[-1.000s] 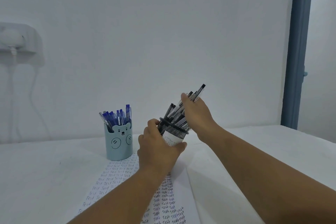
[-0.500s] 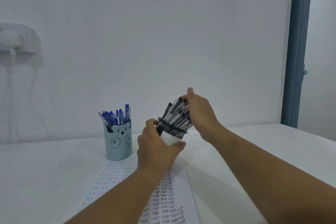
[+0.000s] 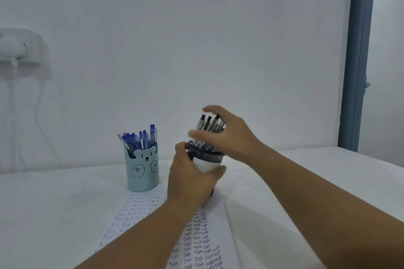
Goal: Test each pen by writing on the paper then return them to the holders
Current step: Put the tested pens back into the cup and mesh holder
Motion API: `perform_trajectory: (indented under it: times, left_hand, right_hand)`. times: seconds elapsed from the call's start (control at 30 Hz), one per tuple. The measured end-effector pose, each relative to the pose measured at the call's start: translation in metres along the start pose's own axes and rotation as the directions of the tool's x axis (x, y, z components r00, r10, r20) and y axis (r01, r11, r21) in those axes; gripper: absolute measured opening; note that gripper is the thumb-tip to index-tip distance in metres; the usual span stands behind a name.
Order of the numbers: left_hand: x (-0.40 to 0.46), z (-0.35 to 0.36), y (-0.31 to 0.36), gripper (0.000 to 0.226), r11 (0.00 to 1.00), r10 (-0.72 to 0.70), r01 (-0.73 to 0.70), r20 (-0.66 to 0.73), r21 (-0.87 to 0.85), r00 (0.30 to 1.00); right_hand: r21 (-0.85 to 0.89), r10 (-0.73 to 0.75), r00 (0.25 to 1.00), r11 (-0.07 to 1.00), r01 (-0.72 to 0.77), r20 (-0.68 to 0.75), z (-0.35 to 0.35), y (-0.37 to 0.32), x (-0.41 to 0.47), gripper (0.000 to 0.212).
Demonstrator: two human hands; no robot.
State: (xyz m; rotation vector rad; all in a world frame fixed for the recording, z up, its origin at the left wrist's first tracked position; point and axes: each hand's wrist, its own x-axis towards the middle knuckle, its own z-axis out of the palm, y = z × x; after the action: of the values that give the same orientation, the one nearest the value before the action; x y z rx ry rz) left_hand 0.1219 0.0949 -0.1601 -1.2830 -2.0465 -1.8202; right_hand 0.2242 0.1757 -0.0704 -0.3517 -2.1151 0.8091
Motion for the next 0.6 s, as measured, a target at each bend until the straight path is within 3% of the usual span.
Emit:
perform_trajectory:
  times: [0.13,0.2,0.3,0.37,0.43,0.53,0.6]
  left_hand:
    - [-0.003,0.001,0.002,0.083,1.0,0.026,-0.026,0.039,-0.006,0.999]
    - [-0.004,0.002,0.004,0.083,0.999,0.027,-0.027,0.038,-0.019,0.999]
    - [-0.004,0.003,0.005,0.082,1.0,0.008,-0.006,0.044,-0.028,0.999]
    - [-0.004,0.002,0.003,0.081,0.999,-0.009,0.01,0.033,-0.032,0.999]
    - [-0.003,0.0,0.003,0.08,1.0,-0.018,0.018,0.022,-0.016,1.0]
    - [-0.004,0.0,0.006,0.08,1.0,-0.011,0.011,0.026,0.01,1.0]
    - [-0.006,0.002,0.007,0.079,1.0,-0.005,0.005,0.036,0.014,0.999]
  right_hand:
    - [-0.045,-0.051,0.984,0.998,0.044,-0.17,0.01,0.004,0.003,0.019]
    - [0.02,-0.088,0.973,0.995,0.094,-0.214,0.008,0.003,0.006,0.023]
    - [-0.015,-0.125,0.988,0.992,0.124,-0.086,0.007,0.004,0.005,0.053]
    - [-0.039,-0.121,0.993,0.992,0.121,-0.004,0.007,0.008,0.006,0.041]
    - [0.037,-0.101,0.995,0.994,0.101,-0.015,0.007,0.006,0.006,0.02]
    - [-0.046,-0.113,0.99,0.993,0.109,-0.088,0.006,0.004,0.009,0.024]
    - [-0.156,-0.074,0.997,0.985,0.075,0.014,0.005,-0.001,0.01,0.024]
